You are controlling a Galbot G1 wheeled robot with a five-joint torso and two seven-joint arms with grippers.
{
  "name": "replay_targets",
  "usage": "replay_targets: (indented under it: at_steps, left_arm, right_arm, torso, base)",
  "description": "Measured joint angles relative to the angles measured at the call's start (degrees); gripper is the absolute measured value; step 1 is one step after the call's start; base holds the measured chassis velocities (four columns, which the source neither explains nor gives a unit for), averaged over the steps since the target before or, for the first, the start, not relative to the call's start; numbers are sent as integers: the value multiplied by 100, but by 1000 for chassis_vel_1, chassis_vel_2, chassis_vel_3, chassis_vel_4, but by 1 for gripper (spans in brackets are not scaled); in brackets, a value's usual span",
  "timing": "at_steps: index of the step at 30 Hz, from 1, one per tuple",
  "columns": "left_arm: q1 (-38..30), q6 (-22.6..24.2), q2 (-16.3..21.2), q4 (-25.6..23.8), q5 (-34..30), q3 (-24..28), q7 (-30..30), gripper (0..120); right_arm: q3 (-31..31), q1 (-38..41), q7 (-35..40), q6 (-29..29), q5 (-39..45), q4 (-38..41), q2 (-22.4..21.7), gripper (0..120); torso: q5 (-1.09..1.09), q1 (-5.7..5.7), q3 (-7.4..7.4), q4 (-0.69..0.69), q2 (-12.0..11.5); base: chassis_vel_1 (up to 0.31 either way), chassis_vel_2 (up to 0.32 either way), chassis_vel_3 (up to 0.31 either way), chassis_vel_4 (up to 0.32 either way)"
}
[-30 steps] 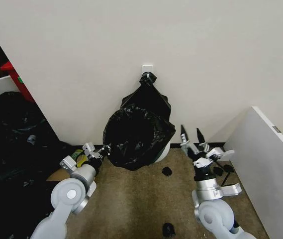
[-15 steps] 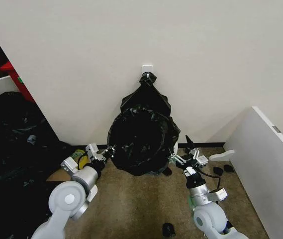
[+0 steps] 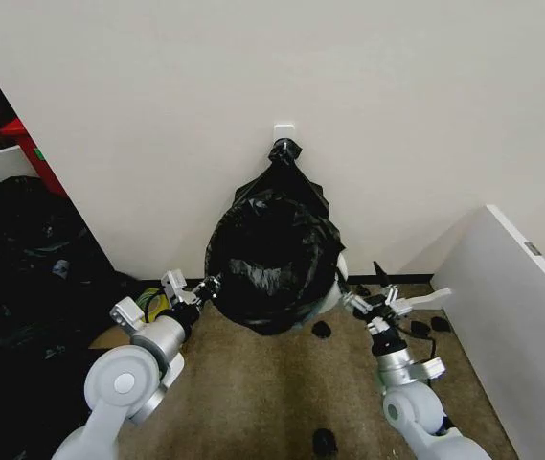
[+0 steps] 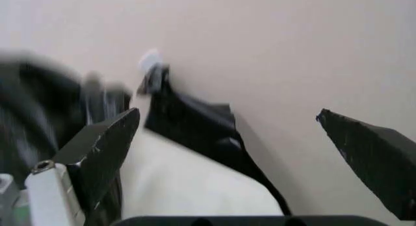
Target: Place the garbage bag over the trash bin.
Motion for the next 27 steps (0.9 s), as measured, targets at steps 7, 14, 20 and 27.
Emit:
replay_targets:
  at_steps: [7,14,20,27]
  left_arm:
    - [16,-329,-27,112,463,164,148,1]
    - [204,-1852,16,556,2739,538,1194,1]
    - [212,-2656,-37,928,3842,729,1790,1]
    - [211,-3015,-51,1144,4305,956,1919,1]
  right_arm:
    - [46,-153,438,-122,720,636,-39,100]
    - [-287,-581,735,-373,-1288,1490,-93,100]
    - [-609,-810,1213,-1094,-3880,1549,-486,98]
    - [-851,-607,1824,-1902,-4055,1797,-1028,76]
  torso:
    - [-1,0,0,0,0]
    - [-1,0,0,1,0]
    - [1,0,0,0,0]
    - [0,0,0,0,0]
  base:
    - [0,0,0,0]
    - [0,0,0,0]
    - [0,0,0,0]
    - [0,0,0,0]
